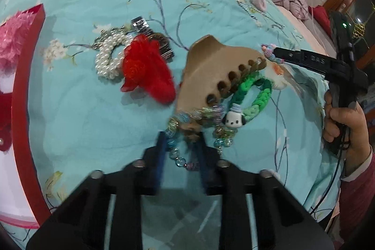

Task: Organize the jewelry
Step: 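Grasp the pastel beaded bracelet with the right tool while the left tool grasps the blue beaded bracelet, then carry both beaded bracelets over the tray with both tools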

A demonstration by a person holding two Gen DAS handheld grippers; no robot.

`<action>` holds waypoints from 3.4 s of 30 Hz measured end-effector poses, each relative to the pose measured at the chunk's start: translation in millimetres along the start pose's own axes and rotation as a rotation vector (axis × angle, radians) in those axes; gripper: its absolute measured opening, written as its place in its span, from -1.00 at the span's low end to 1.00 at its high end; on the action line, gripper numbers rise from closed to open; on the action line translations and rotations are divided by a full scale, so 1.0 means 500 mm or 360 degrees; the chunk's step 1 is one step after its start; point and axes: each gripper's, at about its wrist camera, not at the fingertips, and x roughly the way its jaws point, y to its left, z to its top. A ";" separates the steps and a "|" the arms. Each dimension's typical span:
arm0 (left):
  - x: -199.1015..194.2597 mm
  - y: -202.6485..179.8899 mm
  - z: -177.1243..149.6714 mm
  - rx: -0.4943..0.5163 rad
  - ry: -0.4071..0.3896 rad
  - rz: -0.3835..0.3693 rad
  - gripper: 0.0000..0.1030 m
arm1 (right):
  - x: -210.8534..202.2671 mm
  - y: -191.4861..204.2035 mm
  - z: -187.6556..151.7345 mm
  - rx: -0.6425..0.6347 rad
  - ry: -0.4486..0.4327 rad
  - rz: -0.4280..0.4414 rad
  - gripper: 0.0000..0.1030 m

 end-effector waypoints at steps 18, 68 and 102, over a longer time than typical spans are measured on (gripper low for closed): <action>-0.107 0.007 -0.015 -0.0011 -0.0176 -0.0003 -0.89 | -0.082 0.056 0.014 -0.0037 -0.0177 0.0142 -0.84; -0.391 0.339 -0.126 -0.0611 -0.0623 0.0343 -0.89 | -0.096 0.608 -0.089 -0.0652 -0.0017 0.0763 -0.84; -0.279 0.491 -0.176 -0.0803 -0.0373 0.0462 -0.89 | 0.085 0.763 -0.178 -0.0817 0.0297 0.0760 -0.74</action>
